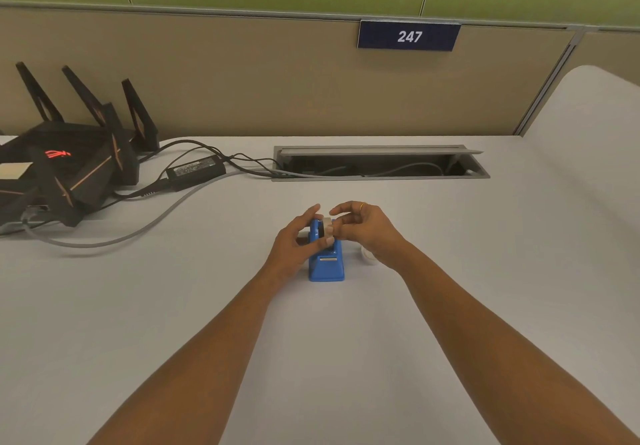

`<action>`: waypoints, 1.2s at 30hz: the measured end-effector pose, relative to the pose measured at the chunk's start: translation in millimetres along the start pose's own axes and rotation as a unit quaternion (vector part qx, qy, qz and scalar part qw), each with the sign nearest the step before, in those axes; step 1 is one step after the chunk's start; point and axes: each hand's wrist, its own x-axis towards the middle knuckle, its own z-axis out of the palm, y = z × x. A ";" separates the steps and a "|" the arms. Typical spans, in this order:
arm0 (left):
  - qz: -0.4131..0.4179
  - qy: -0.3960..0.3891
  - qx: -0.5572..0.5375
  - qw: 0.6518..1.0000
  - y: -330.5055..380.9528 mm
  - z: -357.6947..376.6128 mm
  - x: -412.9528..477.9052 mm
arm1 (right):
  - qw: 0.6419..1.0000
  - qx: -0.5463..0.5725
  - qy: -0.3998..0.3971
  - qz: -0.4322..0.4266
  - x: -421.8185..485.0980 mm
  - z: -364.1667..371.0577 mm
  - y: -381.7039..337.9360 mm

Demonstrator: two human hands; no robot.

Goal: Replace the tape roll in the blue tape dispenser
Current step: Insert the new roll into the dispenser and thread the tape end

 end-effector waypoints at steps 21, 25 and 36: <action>0.012 -0.005 0.039 0.999 1.5 0.2 -1.0 | 0.998 -0.053 -0.008 0.018 10.7 -2.6 -0.6; 0.012 -0.002 0.042 0.999 1.8 0.3 -1.6 | 0.999 -0.027 -0.013 0.028 11.3 -4.1 -0.1; 0.000 -0.007 0.009 1.000 1.5 0.3 -1.4 | 0.999 -0.001 -0.020 0.025 13.2 -4.7 0.8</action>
